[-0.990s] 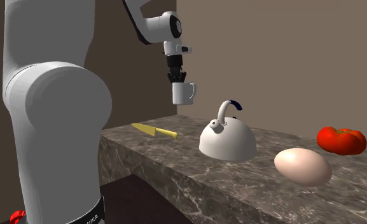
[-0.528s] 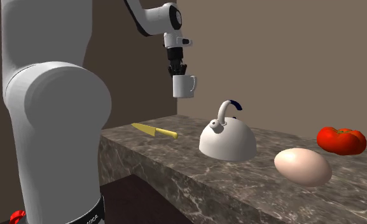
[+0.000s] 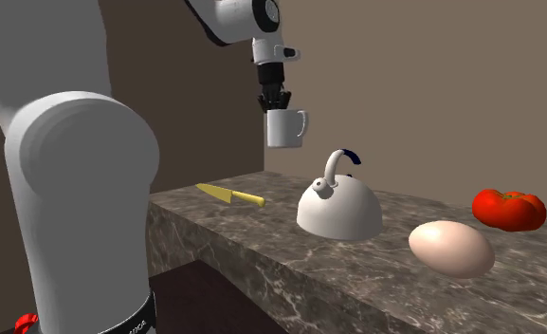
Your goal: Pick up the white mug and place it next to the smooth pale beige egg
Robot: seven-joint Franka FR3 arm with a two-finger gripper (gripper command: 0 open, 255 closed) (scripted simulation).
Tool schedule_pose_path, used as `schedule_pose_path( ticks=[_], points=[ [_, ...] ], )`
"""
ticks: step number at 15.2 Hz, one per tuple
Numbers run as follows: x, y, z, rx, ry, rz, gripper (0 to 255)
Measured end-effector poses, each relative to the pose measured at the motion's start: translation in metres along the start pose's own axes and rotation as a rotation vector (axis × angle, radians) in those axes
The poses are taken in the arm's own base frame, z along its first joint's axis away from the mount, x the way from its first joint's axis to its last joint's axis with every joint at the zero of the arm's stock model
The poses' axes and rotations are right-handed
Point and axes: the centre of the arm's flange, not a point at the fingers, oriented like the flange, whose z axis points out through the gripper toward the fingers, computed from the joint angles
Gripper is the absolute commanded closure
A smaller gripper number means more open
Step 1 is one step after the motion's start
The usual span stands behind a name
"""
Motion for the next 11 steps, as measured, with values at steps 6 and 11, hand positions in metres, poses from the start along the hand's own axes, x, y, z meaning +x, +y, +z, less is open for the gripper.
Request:
schedule_pose_path(
  ticks=[6, 11],
  points=[
    [-0.026, 0.074, -0.002, 0.0, 0.0, 0.0, 255],
    [-0.045, 0.141, -0.005, 0.001, 0.0, 0.0, 255]
  ],
)
